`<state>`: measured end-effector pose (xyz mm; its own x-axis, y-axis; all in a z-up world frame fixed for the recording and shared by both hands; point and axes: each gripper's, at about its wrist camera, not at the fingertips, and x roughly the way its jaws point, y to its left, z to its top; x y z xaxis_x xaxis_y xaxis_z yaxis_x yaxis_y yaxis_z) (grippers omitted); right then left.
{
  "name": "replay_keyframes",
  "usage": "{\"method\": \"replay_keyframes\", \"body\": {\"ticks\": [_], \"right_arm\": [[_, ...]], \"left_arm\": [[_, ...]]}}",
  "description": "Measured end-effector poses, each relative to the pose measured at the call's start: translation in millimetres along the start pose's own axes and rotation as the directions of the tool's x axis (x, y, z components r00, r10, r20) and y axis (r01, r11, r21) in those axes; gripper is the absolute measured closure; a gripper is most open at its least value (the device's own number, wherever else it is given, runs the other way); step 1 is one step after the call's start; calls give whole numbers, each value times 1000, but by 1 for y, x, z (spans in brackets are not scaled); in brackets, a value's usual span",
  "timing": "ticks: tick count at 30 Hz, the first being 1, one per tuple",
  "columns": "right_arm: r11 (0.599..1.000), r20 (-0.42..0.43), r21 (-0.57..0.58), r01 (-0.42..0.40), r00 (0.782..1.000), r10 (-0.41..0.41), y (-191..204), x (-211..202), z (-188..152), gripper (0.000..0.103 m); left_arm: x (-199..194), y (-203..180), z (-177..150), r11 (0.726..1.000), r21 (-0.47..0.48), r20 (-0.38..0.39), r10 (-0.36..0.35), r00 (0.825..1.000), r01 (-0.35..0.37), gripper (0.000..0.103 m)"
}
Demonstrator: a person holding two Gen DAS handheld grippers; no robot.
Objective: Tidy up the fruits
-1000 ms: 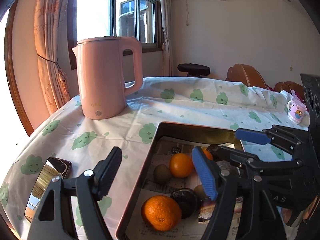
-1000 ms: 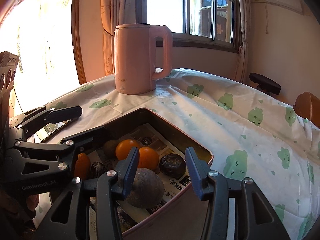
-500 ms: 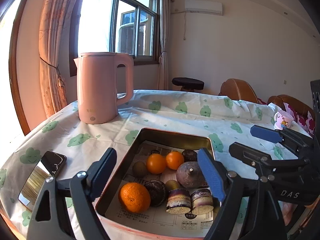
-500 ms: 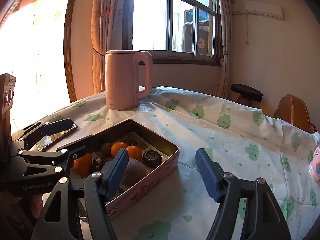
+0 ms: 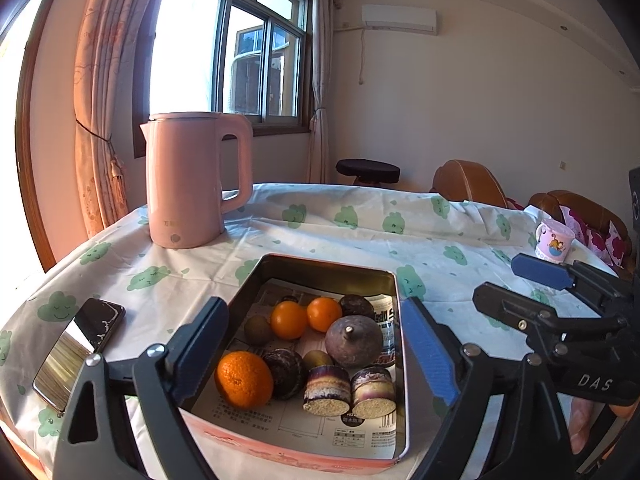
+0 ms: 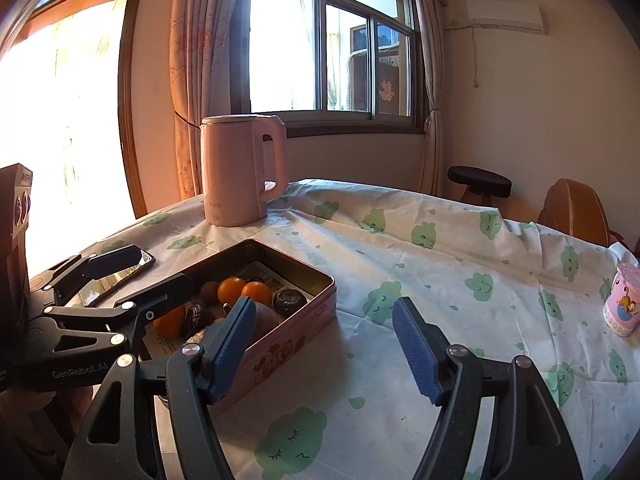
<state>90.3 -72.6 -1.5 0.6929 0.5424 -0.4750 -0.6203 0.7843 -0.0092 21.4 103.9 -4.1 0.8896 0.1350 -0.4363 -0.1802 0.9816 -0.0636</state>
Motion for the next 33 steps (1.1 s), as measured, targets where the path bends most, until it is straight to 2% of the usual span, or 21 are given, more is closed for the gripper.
{"method": "replay_keyframes", "body": {"ticks": [12, 33], "right_arm": [[1000, 24, 11, 13, 1000, -14, -4, -14, -2, 30], [999, 47, 24, 28, 998, -29, -8, -22, -6, 30]], "left_arm": [[-7, -5, -1, 1000, 12, 15, 13, 1000, -13, 4], [-12, -16, -2, 999, 32, 17, 13, 1000, -14, 0]]}}
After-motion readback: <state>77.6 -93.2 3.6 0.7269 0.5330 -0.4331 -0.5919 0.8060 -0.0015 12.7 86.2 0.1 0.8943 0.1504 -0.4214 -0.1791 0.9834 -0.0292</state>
